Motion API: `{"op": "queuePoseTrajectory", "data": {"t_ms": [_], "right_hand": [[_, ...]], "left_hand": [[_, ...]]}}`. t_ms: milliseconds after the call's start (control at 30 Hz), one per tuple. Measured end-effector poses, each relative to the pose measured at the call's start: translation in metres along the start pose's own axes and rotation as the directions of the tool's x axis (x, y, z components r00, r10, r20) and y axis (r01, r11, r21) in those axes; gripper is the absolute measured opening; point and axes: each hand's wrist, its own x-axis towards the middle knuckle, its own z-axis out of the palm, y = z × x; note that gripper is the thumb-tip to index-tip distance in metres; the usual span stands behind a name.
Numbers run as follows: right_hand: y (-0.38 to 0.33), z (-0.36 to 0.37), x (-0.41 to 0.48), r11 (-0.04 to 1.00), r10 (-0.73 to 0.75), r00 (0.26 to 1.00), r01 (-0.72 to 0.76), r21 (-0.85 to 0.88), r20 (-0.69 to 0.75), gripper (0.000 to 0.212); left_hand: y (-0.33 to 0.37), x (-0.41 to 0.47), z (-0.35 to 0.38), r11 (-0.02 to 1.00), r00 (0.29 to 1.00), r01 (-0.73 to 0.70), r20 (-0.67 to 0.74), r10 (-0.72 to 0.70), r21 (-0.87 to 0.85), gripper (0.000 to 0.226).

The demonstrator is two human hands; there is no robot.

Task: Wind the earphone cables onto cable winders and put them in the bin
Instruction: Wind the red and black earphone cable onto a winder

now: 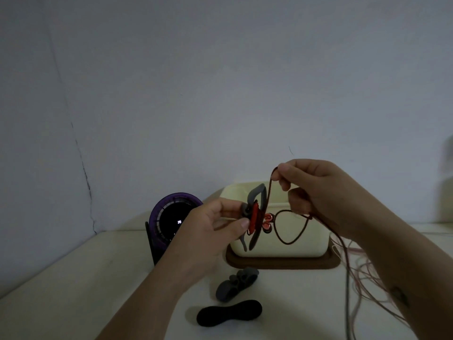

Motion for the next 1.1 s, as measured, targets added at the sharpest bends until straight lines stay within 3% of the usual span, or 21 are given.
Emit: {"op": "queuePoseTrajectory", "data": {"t_ms": [167,333,467,633,800,933,1100], "right_hand": [[-0.006,0.003,-0.005,0.907,-0.181,0.983,0.159,-0.389,-0.02,0.028],[-0.002,0.0,-0.002,0.904,-0.219,0.973,0.175,-0.39,-0.07,0.026],[0.019,0.009,0.002,0.946,-0.118,0.992,0.103,-0.306,-0.033,0.027],[0.035,0.037,-0.003,0.821,-0.11,0.975,0.197,-0.536,0.191,0.029],[0.024,0.047,-0.012,0.74,-0.116,0.932,0.312,-0.595,0.344,0.025],[0.011,0.047,-0.017,0.672,-0.114,0.909,0.368,-0.643,0.401,0.031],[-0.01,0.042,-0.026,0.692,-0.106,0.907,0.362,-0.625,0.409,0.035]], "left_hand": [[0.004,-0.003,-0.006,0.998,0.994,0.065,0.084,-0.067,0.016,0.02],[0.011,-0.006,-0.006,0.99,0.99,0.087,0.119,-0.074,-0.111,0.027],[0.025,-0.009,-0.001,0.906,0.985,0.11,0.169,-0.043,-0.408,0.025],[0.026,-0.001,-0.005,0.726,0.995,0.048,-0.027,-0.091,-0.686,0.024],[0.017,0.005,-0.013,0.616,0.947,-0.002,-0.2,-0.252,-0.788,0.025],[0.011,0.008,-0.014,0.589,0.907,-0.016,-0.26,-0.332,-0.808,0.028],[0.003,0.01,-0.019,0.648,0.897,0.003,-0.285,-0.338,-0.761,0.011]]}}
